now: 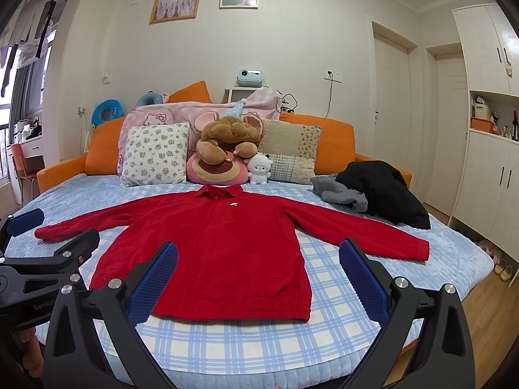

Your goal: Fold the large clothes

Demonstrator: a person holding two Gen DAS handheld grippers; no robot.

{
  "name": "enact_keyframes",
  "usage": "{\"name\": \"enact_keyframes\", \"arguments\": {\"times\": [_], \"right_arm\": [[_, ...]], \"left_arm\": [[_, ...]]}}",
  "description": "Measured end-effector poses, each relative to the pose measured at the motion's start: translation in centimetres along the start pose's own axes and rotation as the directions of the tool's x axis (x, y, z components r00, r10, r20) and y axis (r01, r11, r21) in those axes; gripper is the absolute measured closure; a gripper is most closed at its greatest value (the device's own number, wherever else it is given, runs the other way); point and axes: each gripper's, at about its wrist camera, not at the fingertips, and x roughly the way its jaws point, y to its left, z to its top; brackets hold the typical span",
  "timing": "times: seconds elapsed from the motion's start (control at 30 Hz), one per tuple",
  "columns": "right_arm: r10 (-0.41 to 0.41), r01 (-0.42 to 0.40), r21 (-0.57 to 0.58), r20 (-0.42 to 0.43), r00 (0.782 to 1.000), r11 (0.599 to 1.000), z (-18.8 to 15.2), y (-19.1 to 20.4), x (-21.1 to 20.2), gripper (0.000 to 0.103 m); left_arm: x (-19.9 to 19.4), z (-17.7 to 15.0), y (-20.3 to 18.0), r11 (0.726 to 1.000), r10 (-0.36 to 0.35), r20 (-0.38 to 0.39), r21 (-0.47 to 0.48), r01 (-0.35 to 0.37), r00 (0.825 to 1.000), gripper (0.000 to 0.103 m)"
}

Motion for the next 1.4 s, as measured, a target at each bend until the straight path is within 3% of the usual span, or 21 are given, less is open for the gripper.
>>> {"name": "enact_keyframes", "arguments": {"times": [0.57,0.8,1.07,1.4], "right_arm": [[-0.023,0.024,0.007,-0.012,1.000,1.000,-0.2,-0.3,0.9,0.005],[-0.082,0.082,0.009,-0.002,0.997,0.997,0.3,-2.3,2.1,0.005],[-0.185,0.185,0.031,0.006,0.983,0.982,1.2,-8.0,5.7,0.005],[-0.311,0.316,0.091,-0.068,0.948,0.944,1.1,-19.5,12.8,0.005]], "left_arm": [[0.3,-0.3,-0.5,1.000,-0.010,0.001,0.015,0.010,1.000,0.003],[1.6,1.0,-2.2,0.997,-0.044,0.031,0.066,0.042,0.999,0.003],[5.9,3.4,-5.9,0.986,-0.097,0.037,0.139,0.091,0.995,0.003],[15.2,7.4,-14.0,0.966,-0.155,0.031,0.215,0.145,0.987,0.003]]}}
